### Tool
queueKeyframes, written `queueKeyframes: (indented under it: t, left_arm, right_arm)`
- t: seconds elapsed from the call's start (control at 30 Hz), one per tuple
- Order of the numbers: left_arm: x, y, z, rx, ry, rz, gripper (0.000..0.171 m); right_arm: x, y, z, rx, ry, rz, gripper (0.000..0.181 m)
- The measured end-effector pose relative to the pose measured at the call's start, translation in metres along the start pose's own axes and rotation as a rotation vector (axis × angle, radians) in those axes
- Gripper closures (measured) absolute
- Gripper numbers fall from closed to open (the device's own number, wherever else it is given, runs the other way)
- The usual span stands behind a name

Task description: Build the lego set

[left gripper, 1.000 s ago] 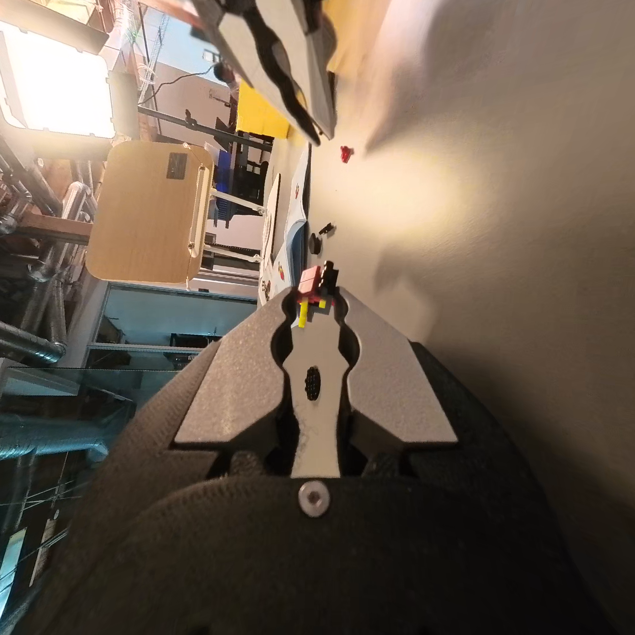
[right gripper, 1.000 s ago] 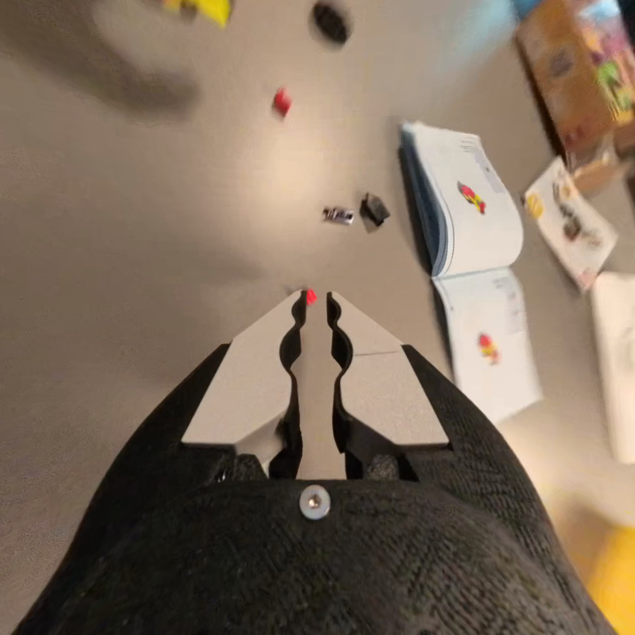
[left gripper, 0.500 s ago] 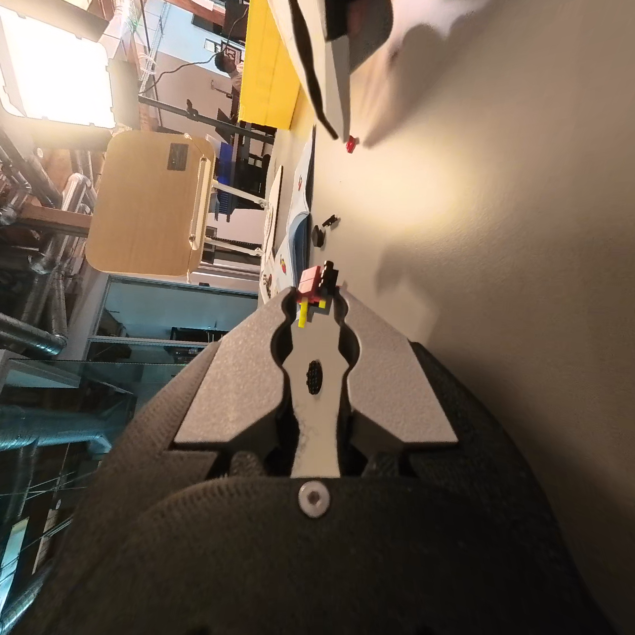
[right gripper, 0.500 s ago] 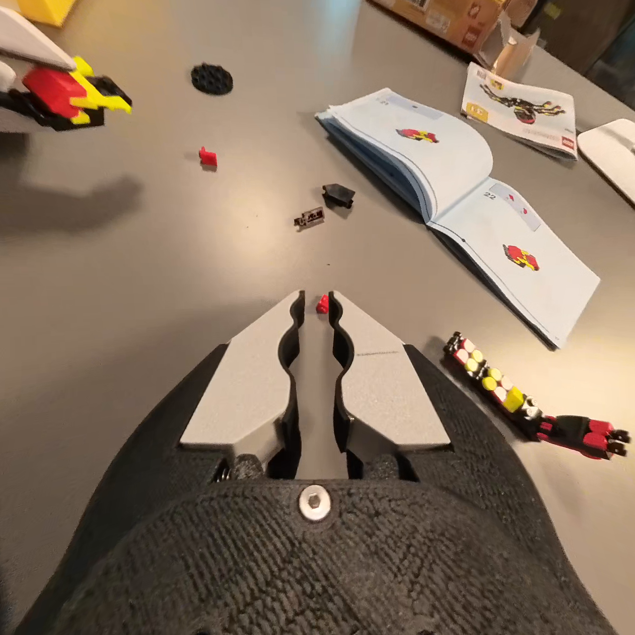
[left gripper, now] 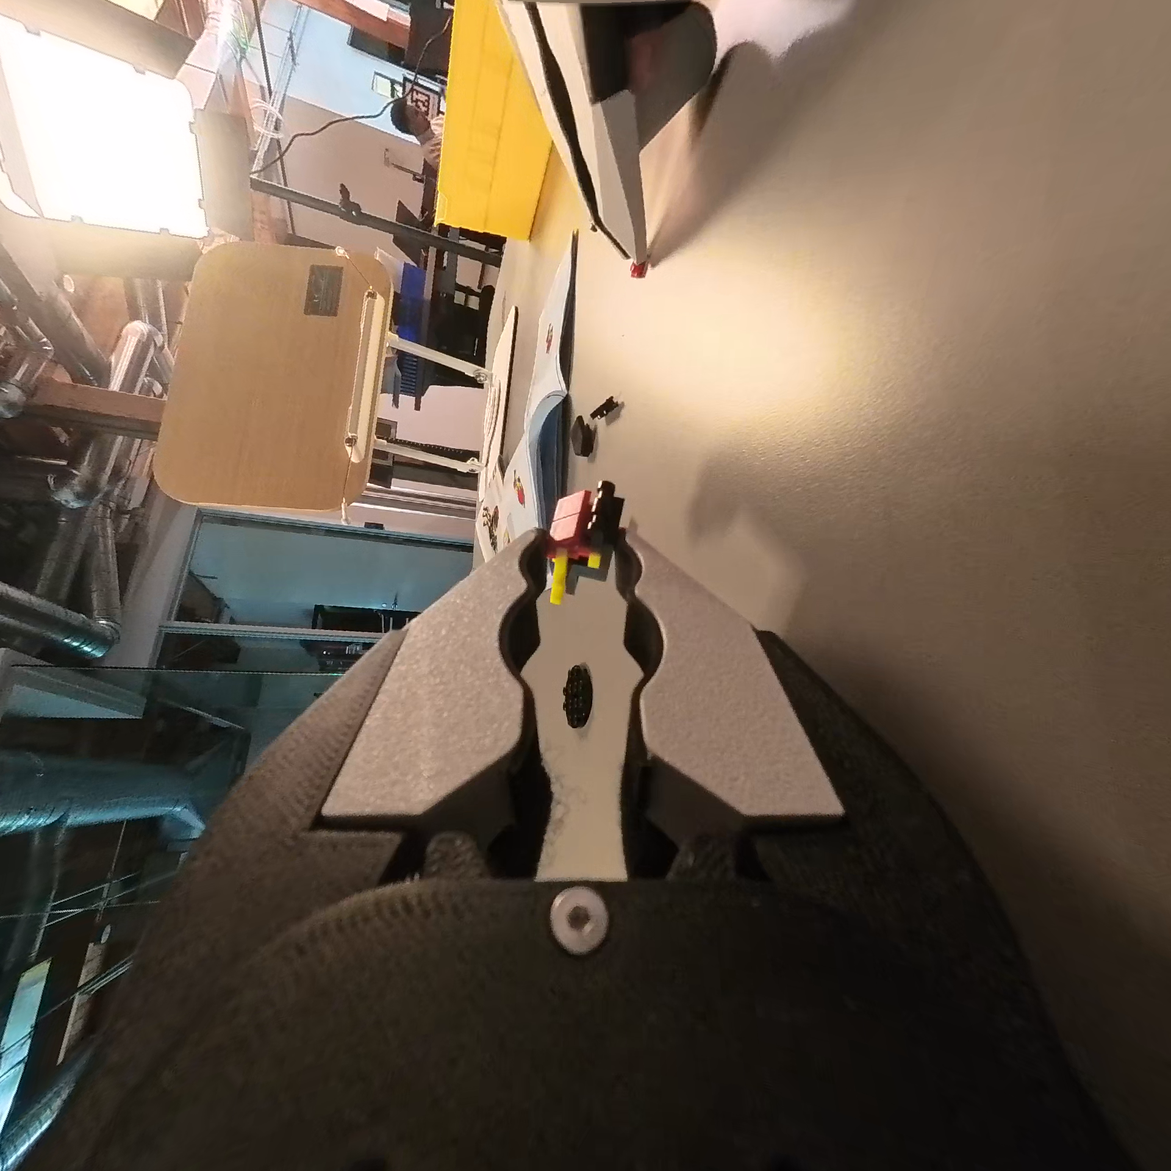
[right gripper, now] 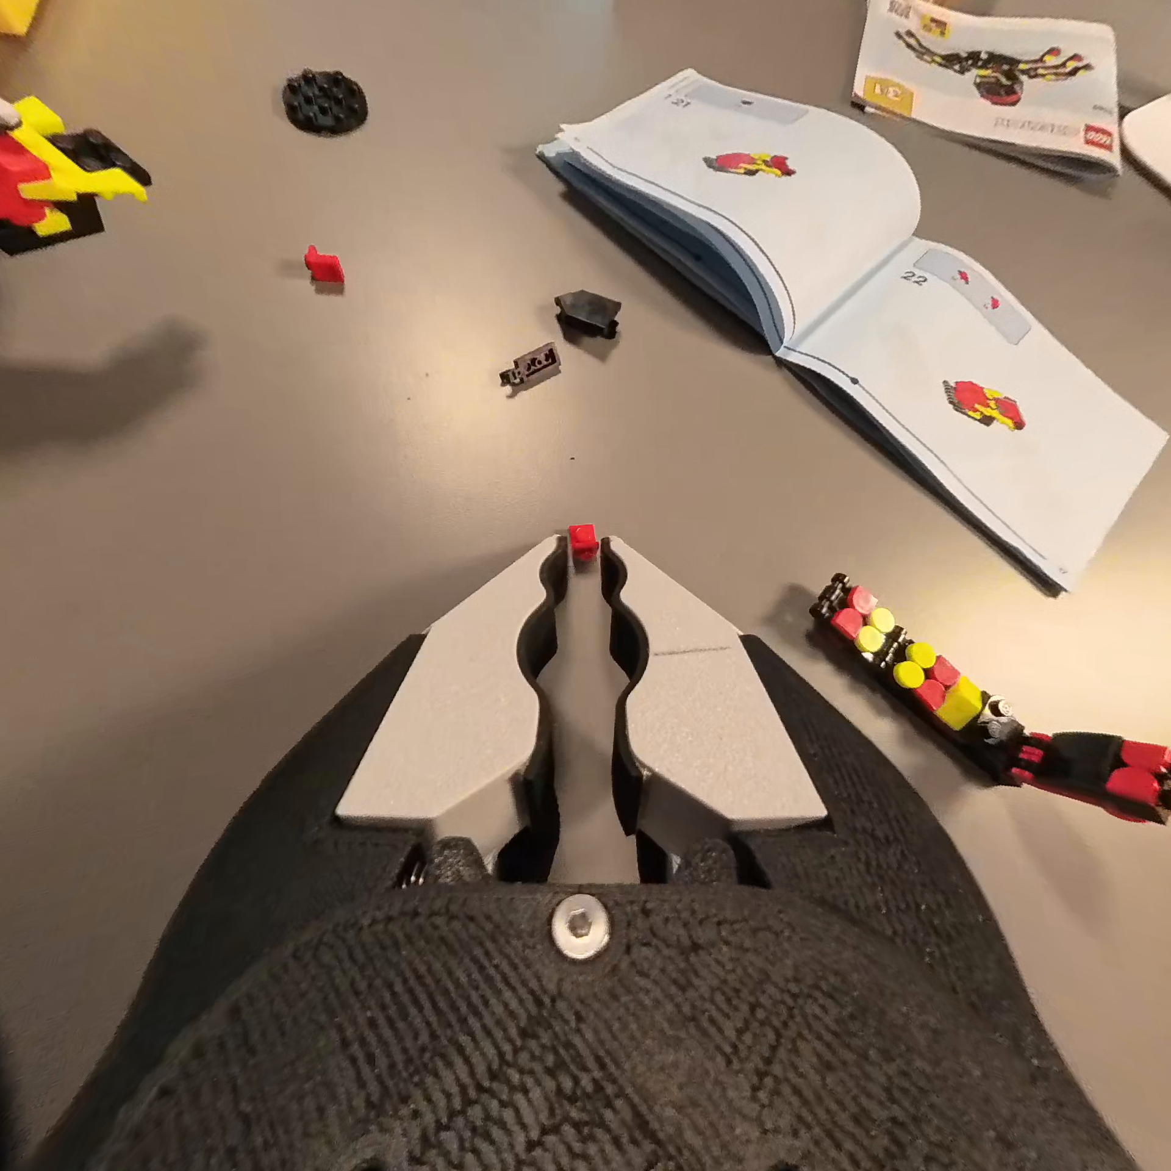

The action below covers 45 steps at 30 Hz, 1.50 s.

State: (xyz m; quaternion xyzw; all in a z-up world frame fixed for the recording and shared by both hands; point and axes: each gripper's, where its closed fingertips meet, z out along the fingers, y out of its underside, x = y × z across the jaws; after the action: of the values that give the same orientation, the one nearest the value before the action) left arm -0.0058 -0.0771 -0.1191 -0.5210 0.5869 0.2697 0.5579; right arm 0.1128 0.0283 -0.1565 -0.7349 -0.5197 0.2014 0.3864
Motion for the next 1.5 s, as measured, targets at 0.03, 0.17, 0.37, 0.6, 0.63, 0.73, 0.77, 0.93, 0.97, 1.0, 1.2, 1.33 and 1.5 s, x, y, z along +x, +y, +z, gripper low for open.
queueKeyframes:
  t: [0.03, 0.17, 0.37, 0.6, 0.63, 0.73, 0.77, 0.93, 0.97, 1.0, 1.2, 1.33, 1.5]
  left_arm:
    - [0.0, 0.0, 0.0, 0.0, 0.0, 0.0, 0.151]
    - [0.0, -0.001, 0.001, 0.004, 0.0, 0.001, 0.151]
    - [-0.004, -0.013, 0.002, 0.06, -0.03, 0.015, 0.151]
    - [-0.02, -0.025, -0.007, 0.117, -0.132, 0.077, 0.151]
    - [-0.022, -0.026, -0.008, 0.119, -0.148, 0.084, 0.151]
    - [-0.024, -0.027, -0.01, 0.123, -0.159, 0.099, 0.151]
    - [-0.024, -0.028, -0.01, 0.127, -0.16, 0.103, 0.151]
    - [-0.025, -0.032, -0.01, 0.139, -0.169, 0.113, 0.151]
    - [-0.024, -0.032, -0.01, 0.139, -0.165, 0.113, 0.151]
    - [-0.024, -0.032, -0.01, 0.14, -0.166, 0.113, 0.151]
    - [-0.026, -0.032, -0.01, 0.142, -0.171, 0.116, 0.151]
    - [-0.026, -0.033, -0.01, 0.143, -0.174, 0.118, 0.151]
    - [-0.027, -0.034, -0.009, 0.144, -0.175, 0.12, 0.151]
  right_arm:
    - [0.0, 0.0, 0.0, -0.003, -0.015, 0.013, 0.172]
    - [-0.003, 0.001, 0.001, -0.009, -0.086, 0.065, 0.175]
    - [-0.068, -0.055, -0.003, 0.192, -0.506, 0.038, 0.176]
    - [-0.115, -0.1, 0.0, 0.15, -0.789, -0.243, 0.176]
    - [-0.119, -0.102, -0.001, 0.122, -0.826, -0.266, 0.176]
    - [-0.125, -0.114, -0.006, 0.104, -0.913, -0.276, 0.176]
    - [-0.126, -0.118, -0.009, 0.099, -0.945, -0.263, 0.176]
    - [-0.132, -0.109, -0.007, -0.02, -0.997, -0.329, 0.176]
    - [-0.132, -0.109, -0.006, -0.032, -1.0, -0.334, 0.176]
    - [-0.131, -0.109, -0.006, -0.04, -1.0, -0.333, 0.176]
    - [-0.132, -0.109, -0.007, -0.055, -1.026, -0.313, 0.176]
    - [-0.132, -0.11, -0.005, -0.046, -1.018, -0.309, 0.176]
    - [-0.133, -0.11, -0.007, -0.037, -1.02, -0.33, 0.176]
